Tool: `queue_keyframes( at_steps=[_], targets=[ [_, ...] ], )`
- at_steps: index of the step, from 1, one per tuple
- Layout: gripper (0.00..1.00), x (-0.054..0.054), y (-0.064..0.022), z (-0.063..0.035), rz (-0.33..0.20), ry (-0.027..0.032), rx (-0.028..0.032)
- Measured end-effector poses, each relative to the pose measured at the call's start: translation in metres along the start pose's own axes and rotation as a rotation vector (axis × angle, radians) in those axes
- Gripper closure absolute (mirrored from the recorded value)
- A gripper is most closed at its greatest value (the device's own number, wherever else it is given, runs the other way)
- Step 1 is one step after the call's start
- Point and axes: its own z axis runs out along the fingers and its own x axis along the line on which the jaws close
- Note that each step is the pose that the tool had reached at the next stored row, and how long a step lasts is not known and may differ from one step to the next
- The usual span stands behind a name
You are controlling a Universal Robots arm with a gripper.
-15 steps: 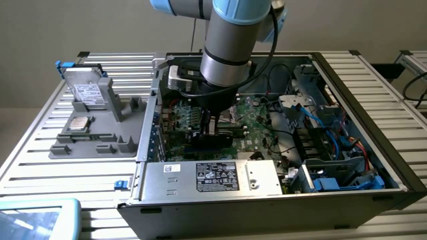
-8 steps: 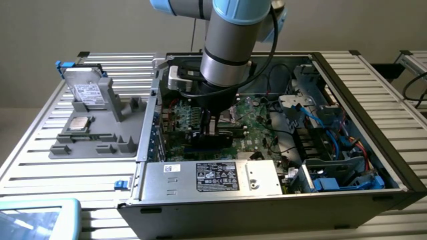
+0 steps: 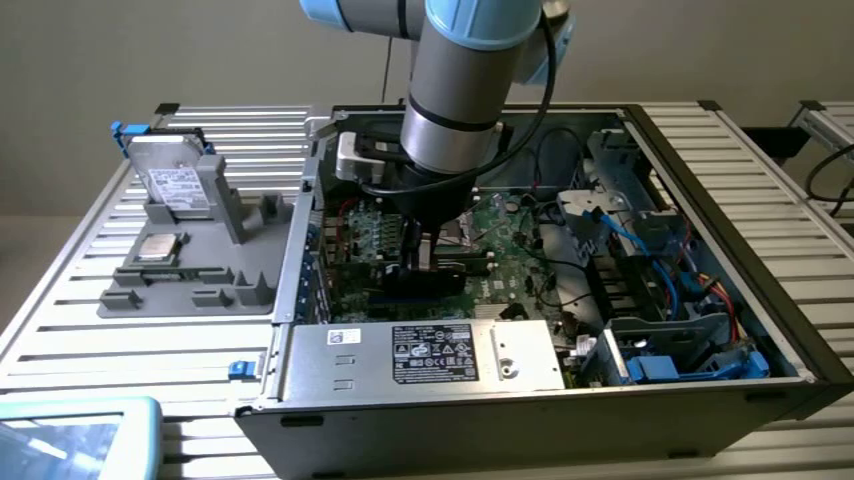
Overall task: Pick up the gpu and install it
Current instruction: 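Insert the gpu into the slot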
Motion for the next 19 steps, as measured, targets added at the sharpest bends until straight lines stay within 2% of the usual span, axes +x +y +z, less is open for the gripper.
queue_keyframes(
  at_steps=[19],
  targets=[
    [0.73, 0.0, 0.0008, 0.001, -0.008, 0.0015, 0.0003]
  ],
)
